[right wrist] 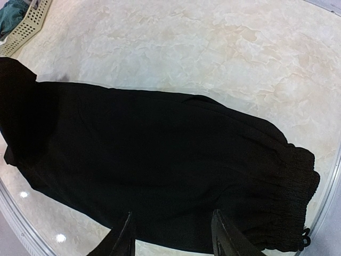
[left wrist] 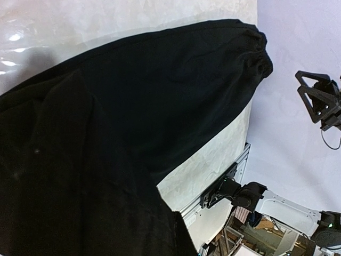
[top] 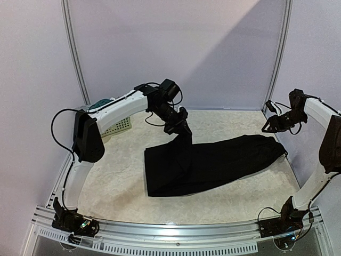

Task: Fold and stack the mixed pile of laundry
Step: Fold the rectangle-folded trousers at the center of the board.

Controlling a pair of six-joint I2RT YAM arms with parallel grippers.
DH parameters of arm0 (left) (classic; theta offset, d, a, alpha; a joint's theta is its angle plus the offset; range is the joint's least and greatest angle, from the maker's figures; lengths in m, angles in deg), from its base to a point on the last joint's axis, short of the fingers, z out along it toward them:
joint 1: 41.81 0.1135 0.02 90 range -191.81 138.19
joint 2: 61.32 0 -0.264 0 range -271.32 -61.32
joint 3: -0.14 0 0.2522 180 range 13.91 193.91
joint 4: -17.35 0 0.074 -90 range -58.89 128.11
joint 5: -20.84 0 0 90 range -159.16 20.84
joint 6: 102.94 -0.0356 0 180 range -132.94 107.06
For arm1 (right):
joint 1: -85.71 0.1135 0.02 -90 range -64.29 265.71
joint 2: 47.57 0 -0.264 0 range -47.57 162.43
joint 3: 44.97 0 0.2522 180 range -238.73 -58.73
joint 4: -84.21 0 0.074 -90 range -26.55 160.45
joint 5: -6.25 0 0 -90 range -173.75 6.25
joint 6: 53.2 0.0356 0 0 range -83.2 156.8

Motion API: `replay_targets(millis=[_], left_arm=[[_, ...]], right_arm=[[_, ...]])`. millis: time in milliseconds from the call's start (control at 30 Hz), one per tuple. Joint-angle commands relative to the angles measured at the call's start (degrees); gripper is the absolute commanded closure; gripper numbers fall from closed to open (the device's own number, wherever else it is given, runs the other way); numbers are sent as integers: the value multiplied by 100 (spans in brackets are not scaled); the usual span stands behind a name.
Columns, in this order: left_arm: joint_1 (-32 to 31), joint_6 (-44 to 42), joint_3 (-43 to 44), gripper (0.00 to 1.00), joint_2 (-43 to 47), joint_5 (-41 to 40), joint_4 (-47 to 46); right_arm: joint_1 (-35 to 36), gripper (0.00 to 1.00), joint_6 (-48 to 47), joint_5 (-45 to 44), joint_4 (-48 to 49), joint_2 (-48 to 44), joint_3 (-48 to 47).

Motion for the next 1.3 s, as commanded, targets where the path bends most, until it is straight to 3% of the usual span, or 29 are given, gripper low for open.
replay_targets(millis=[0, 1067, 1267], left_arm=[[-132, 224, 164, 100, -273, 195, -444], [-610, 829, 258, 100, -943, 483, -1185], [-576, 829, 487, 78, -1115, 302, -1269]], right_arm=[[36, 51, 40, -37, 67, 26, 76], [48, 51, 92, -62, 134, 151, 78], [44, 51, 84, -94, 135, 132, 104]])
